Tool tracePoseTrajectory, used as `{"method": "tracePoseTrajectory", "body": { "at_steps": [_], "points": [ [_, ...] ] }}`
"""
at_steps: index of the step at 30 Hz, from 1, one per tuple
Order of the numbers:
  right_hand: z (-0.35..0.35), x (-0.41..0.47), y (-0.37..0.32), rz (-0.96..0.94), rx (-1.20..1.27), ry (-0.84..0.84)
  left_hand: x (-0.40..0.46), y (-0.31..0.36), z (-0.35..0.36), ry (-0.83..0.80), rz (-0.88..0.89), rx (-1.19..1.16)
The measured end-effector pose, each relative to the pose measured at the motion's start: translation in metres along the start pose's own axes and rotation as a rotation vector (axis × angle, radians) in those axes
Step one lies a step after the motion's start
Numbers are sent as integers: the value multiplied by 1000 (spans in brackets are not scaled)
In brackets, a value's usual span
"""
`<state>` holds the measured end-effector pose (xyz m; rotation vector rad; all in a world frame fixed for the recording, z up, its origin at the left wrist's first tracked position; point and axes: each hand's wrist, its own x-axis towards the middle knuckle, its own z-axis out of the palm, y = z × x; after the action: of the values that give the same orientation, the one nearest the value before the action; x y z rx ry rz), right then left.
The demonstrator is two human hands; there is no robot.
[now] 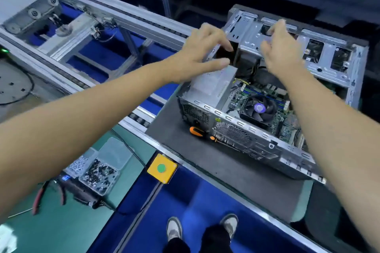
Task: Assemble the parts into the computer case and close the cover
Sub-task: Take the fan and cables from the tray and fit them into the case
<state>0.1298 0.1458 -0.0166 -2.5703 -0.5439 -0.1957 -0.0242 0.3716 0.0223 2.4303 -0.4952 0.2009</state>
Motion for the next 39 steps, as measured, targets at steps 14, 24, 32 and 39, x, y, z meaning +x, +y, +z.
{"method": "tracePoseTrajectory", "body": {
  "at_steps": [14,24,32,39],
  "points": [
    [43,-71,-65,205,609,-386,-138,-68,109,51,-408,-250],
    [44,-67,-64,410,641,-411,-145,-85,109,-26,-330,-226],
    [55,-67,-62,422,771,-517,-146,-75,126,122,-386,-38],
    [67,-59,-59,399,814,-419,-136,-73,135,252,-385,65]
  ]
}}
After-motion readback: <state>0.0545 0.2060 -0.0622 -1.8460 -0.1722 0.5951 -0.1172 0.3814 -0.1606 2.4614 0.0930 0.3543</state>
